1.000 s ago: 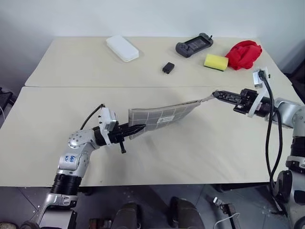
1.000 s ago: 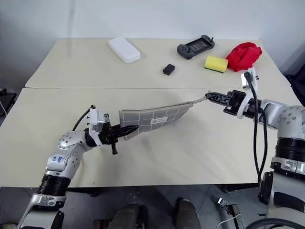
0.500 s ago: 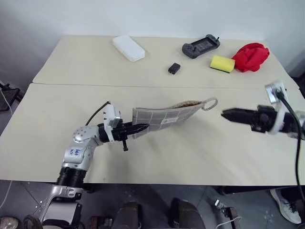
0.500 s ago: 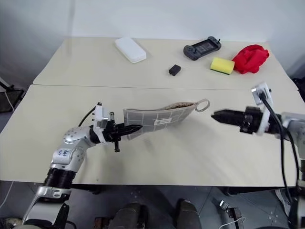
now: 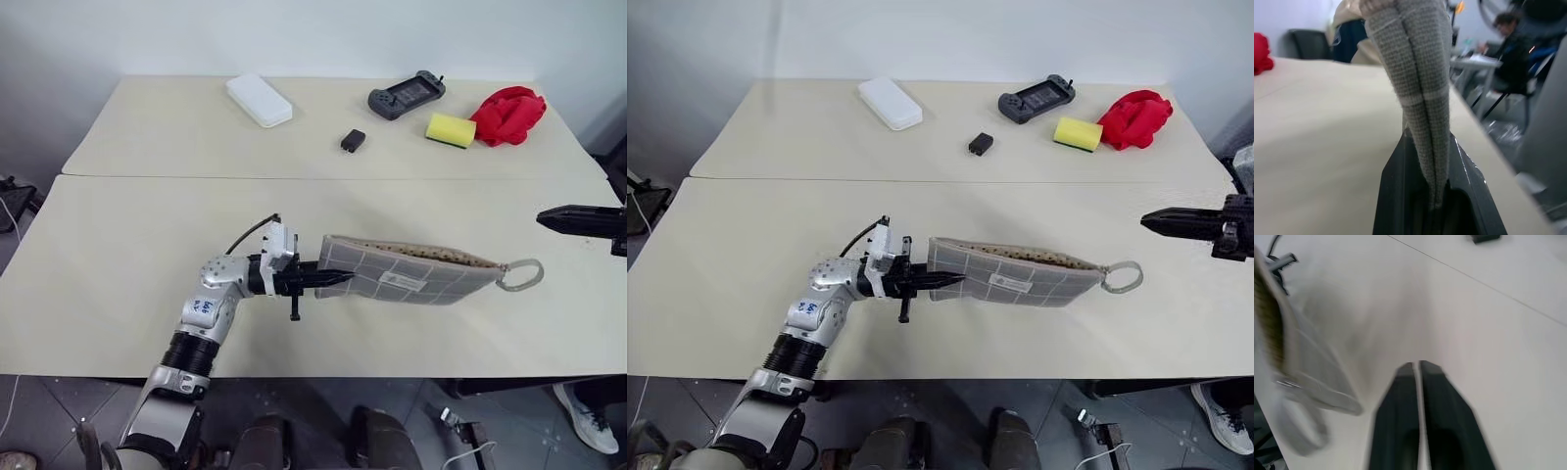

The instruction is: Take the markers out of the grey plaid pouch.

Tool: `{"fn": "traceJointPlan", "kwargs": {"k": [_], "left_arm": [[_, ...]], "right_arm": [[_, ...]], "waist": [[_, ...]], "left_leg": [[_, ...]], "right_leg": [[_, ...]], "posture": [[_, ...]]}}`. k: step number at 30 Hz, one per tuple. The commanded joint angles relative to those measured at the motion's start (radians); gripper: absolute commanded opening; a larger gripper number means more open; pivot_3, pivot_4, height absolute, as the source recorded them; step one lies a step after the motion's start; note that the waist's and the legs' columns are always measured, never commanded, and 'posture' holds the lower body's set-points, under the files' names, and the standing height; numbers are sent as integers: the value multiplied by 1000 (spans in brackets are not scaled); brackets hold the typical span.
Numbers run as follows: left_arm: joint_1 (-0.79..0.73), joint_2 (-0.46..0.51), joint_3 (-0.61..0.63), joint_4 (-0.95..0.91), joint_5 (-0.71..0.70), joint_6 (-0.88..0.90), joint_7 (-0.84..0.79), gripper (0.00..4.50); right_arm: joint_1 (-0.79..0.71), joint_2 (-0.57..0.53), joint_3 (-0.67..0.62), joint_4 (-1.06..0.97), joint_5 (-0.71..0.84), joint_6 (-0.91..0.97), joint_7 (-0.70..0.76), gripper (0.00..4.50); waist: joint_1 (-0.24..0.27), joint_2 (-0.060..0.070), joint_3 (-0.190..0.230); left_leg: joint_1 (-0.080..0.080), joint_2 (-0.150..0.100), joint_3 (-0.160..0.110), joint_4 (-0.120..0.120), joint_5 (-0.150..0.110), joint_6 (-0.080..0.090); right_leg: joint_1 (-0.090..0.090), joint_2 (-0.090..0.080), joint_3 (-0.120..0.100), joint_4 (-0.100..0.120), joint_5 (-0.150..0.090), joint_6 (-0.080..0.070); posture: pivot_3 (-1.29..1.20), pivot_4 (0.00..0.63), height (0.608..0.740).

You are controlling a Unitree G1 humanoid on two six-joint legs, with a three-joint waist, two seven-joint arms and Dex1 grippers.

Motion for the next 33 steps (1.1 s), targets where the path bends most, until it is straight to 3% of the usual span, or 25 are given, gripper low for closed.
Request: {"fn": "traceJointPlan", "kwargs": {"k": [1,12,19,23,27,31,33], "left_arm": [[6,-17,-5,50,69,-141,35,0],[25,-27,-17,81,101,-241,56,0],[46,-25,-18,52,94,-230,77,0],[52,-33,-15,40,87,-233,89,0],[56,-35,-18,27,85,-229,91,0],[62,-33,-17,15,87,-229,99,0],[67,-27,-20,8,93,-233,99,0]], "right_arm": [[-42,40,16,-166,44,16,-12,32],[-33,176,121,-592,106,39,-80,32],[-48,177,162,-625,105,22,-63,32],[-37,168,293,-578,-61,-55,-76,32],[-75,222,323,-517,-62,-9,-105,32],[-72,187,393,-499,-157,-75,-62,32],[-94,201,402,-501,-142,20,-97,32]], "waist": [[0,0,0],[5,0,0],[4,0,0],[3,0,0],[3,0,0],[4,0,0],[2,0,0]], "left_leg": [[0,0,-1,0,0,0],[-1,0,-6,1,-1,1],[-1,0,-6,2,-1,2],[0,-1,-6,2,-1,2],[0,-1,-5,3,-1,2],[-1,-1,-5,3,-1,2],[-1,-1,-5,3,-1,2]], "right_leg": [[0,0,0,0,0,0],[0,-2,0,0,2,0],[0,-2,0,0,2,1],[0,-2,1,0,2,1],[0,-2,0,0,2,1],[1,-1,0,0,2,1],[1,-1,0,0,2,1]], "posture": [[0,150,740],[0,150,740],[0,150,740],[0,150,740],[0,150,740],[0,150,740],[0,150,740]]}}
